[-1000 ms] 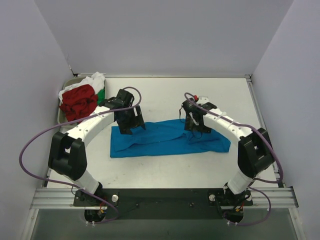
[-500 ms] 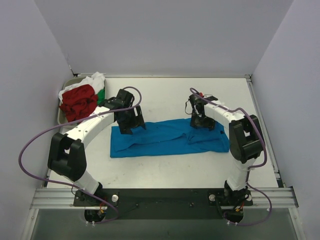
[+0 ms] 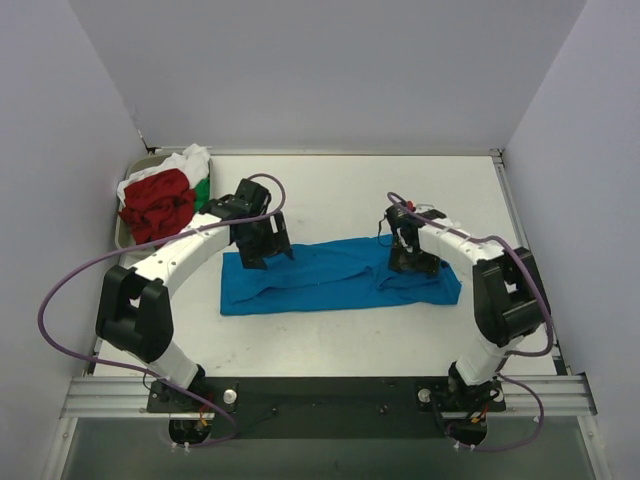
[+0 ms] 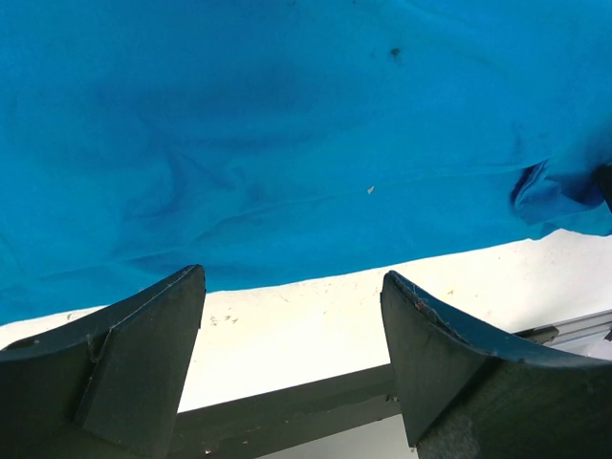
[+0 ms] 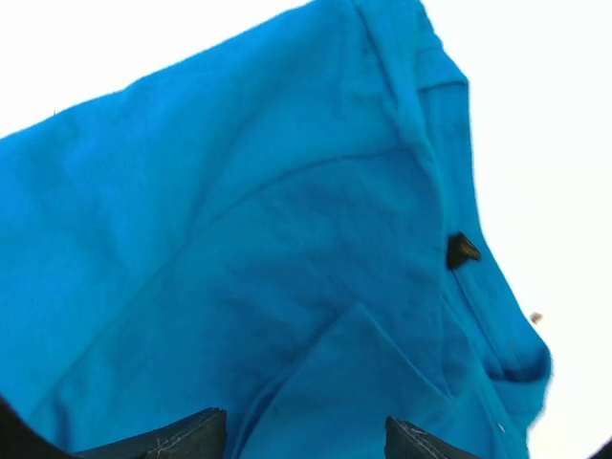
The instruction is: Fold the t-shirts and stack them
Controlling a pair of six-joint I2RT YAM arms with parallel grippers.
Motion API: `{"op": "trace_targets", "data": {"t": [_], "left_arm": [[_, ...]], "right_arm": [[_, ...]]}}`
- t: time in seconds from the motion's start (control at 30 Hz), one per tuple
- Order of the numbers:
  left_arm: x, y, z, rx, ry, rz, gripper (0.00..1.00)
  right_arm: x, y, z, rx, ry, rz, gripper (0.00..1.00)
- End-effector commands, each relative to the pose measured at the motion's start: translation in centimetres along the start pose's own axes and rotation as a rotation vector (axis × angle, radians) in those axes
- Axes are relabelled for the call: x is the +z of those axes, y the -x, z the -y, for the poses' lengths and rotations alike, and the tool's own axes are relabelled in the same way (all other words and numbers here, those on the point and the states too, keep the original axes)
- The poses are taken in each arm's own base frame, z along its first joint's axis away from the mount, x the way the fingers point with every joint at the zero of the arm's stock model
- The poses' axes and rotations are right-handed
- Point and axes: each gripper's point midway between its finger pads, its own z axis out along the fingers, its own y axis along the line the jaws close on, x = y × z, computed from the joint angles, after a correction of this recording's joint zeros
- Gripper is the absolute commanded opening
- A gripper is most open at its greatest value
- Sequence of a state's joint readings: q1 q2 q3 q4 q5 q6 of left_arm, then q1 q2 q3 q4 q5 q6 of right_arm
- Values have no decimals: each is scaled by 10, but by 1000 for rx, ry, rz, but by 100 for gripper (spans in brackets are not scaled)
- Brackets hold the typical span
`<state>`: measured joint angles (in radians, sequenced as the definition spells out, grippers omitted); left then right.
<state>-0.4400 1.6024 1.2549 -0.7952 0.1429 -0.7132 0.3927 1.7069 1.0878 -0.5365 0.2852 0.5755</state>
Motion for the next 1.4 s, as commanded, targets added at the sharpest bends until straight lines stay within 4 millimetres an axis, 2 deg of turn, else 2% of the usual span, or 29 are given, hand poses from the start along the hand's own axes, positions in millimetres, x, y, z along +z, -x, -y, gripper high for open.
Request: {"op": "trace_targets", "data": {"t": [0.0, 0.2, 0.33, 0.43, 0.47, 0.63, 0.67, 0.7, 0.73, 0.77, 0.8, 0.9, 1.0, 1.1, 1.13, 1.37], "left_arm": [[-5, 5, 14, 18, -45, 37, 84], [-3, 2, 19, 30, -48, 35, 84], [-2, 0, 19, 33, -45, 32, 84], [-3, 0, 20, 34, -49, 35, 84], [-4, 0, 21, 31, -52, 38, 84], [-5, -2, 22, 37, -54, 40, 84], [-6, -1, 23, 38, -55, 44, 84], [-7, -2, 23, 38, -54, 43, 84], [-9, -3, 23, 40, -55, 44, 84], [-9, -4, 22, 41, -51, 46, 84], [-10, -4, 22, 39, -51, 48, 84], [-14, -5, 20, 43, -50, 57, 84], [-14, -6, 17, 42, -44, 58, 84], [-13, -7, 15, 40, -39, 57, 84], [-13, -7, 15, 40, -39, 57, 84], [-6, -8, 17, 39, -43, 43, 84]], "right_arm": [[-23, -8, 21, 2, -33, 43, 65], [-46, -21, 35, -5, -47, 83, 65], [-54, -40, 42, -9, -55, 94, 65], [-56, -41, 44, 14, -58, 120, 65], [-57, -36, 43, 4, -59, 135, 65], [-48, -6, 11, -23, -9, 138, 66], [-41, -4, 3, -37, -10, 119, 65], [-44, 9, -7, -38, 13, 141, 65], [-43, 13, -13, -44, 20, 141, 65], [-35, 14, -21, -56, 21, 125, 65], [-36, 21, -28, -57, 41, 124, 65], [-25, 20, -38, -76, 45, 98, 65], [-18, 15, -39, -84, 36, 84, 65], [-14, 7, -30, -86, 14, 82, 65], [-11, -2, -23, -93, -3, 70, 65], [-18, -20, 5, -79, -31, 95, 65]]}}
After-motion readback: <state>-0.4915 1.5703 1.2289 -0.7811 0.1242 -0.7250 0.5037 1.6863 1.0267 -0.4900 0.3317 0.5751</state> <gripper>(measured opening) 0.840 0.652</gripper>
